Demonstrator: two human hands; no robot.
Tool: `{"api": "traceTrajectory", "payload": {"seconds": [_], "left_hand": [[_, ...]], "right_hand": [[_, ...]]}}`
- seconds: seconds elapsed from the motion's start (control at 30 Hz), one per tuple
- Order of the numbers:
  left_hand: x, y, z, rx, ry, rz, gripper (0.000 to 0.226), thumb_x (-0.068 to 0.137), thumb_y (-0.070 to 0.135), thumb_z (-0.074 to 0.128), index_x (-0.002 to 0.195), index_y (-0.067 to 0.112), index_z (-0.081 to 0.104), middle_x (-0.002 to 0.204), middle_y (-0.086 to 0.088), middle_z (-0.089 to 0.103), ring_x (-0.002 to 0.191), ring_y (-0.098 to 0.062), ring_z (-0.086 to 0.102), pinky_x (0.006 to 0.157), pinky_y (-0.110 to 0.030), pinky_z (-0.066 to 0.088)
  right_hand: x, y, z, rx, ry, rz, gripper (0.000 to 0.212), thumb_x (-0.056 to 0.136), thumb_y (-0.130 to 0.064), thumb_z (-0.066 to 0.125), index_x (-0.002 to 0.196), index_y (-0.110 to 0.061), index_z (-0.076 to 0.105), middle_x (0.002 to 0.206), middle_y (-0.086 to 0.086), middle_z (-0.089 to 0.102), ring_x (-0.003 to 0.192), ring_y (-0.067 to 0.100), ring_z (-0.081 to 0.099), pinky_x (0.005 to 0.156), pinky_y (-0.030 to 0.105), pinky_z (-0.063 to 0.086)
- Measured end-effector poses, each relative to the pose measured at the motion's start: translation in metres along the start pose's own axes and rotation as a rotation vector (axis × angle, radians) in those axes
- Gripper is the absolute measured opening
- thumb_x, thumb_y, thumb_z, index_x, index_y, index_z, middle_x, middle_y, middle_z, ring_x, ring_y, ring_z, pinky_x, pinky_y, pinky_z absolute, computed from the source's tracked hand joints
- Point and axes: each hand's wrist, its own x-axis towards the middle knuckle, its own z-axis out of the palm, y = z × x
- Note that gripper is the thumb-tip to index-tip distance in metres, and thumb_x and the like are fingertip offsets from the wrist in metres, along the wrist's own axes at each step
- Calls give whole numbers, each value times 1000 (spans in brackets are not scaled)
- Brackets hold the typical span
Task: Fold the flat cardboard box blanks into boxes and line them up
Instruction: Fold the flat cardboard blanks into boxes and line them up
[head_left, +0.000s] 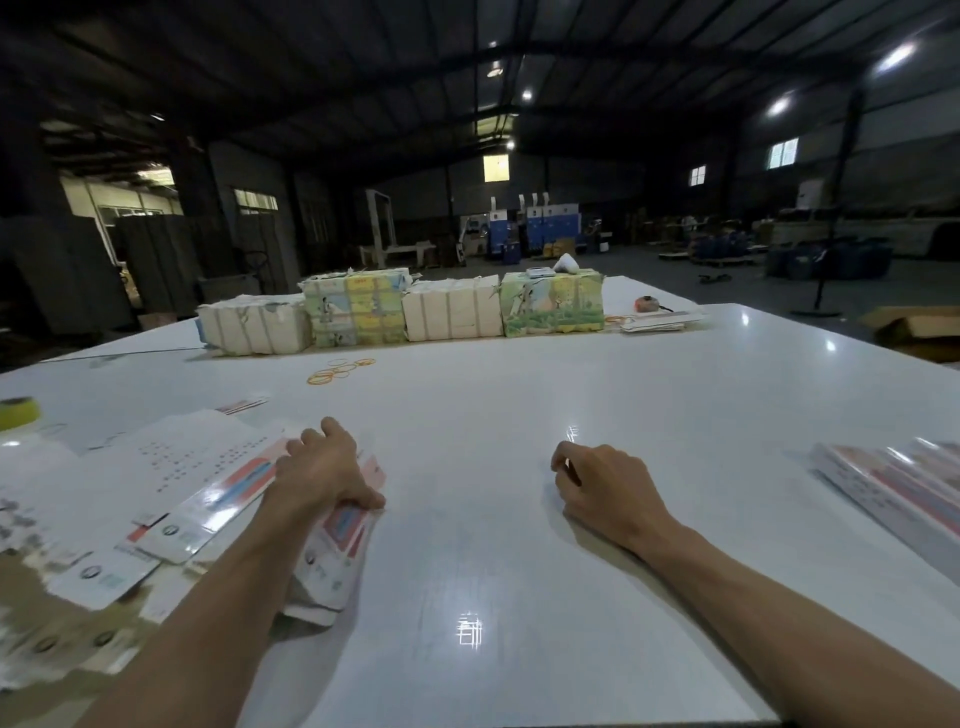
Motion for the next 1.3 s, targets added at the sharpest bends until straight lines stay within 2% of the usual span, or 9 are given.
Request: {"api": "traceTrajectory", "payload": {"seconds": [0.13,0.2,0.33,0.4,0.57,0.73,0.93,1.13,1.3], "left_hand": [[2,-1,-12,-141,-33,130,62,82,43,87,125,13,55,101,-3,66,86,-16,68,63,-29,52],[1,4,-18,-358,-91,222,42,85,38,86,114,16,65,92,-4,75,79,-19,75,64,-31,58],[-13,40,-19,-1177,-638,360,51,92,18,81,135,4,57,117,-18,77,105,-36,77,78,-42,66],[-20,61,-7,-1355,-802,434,59,91,15,78,142,4,50,129,-22,72,116,-41,72,85,-44,65],[-31,98,40,-1501,-837,395,58,92,40,74,140,9,60,130,-15,73,109,-34,76,79,-38,64],[-36,115,63,-1554,-807,416,79,99,77,35,123,14,78,122,-21,74,92,-35,77,74,-40,63],[-38,111,72,-1550,-759,493,75,103,73,32,130,12,67,115,-25,73,88,-39,74,76,-45,62],[-41,112,73,-1562,-728,470,72,104,70,34,120,9,68,107,-25,74,86,-40,74,80,-48,63],[-43,111,70,-1585,-786,512,69,103,71,35,104,19,80,109,-21,75,84,-36,76,72,-40,63]], "right_hand": [[0,-1,-1,7,6,-5,16,97,-25,48,104,-24,62,80,-2,68,78,25,61,69,35,46],[0,-1,0,19,10,-4,16,98,-25,48,105,-25,63,81,-3,68,79,24,60,68,35,44],[3,0,1,69,54,1,17,99,-24,49,107,-26,64,79,-5,70,76,20,60,68,35,45],[5,0,1,116,157,12,16,100,-22,52,106,-26,66,71,-9,66,67,17,57,65,35,45],[3,-3,-5,286,399,-4,19,104,-12,57,119,-19,66,73,-13,58,58,8,56,59,31,53],[8,-3,-11,362,450,-91,29,107,-20,56,135,-19,59,113,-6,59,96,6,57,81,20,56],[11,-4,-6,180,302,-169,39,109,-37,51,142,-20,62,134,-3,48,130,15,40,107,38,44],[12,-2,-10,111,328,-257,29,103,-31,65,128,-19,75,135,0,58,132,18,45,103,37,46],[15,-11,-16,369,301,-173,23,98,-25,71,114,-10,80,123,-3,64,122,12,49,98,23,49]]}}
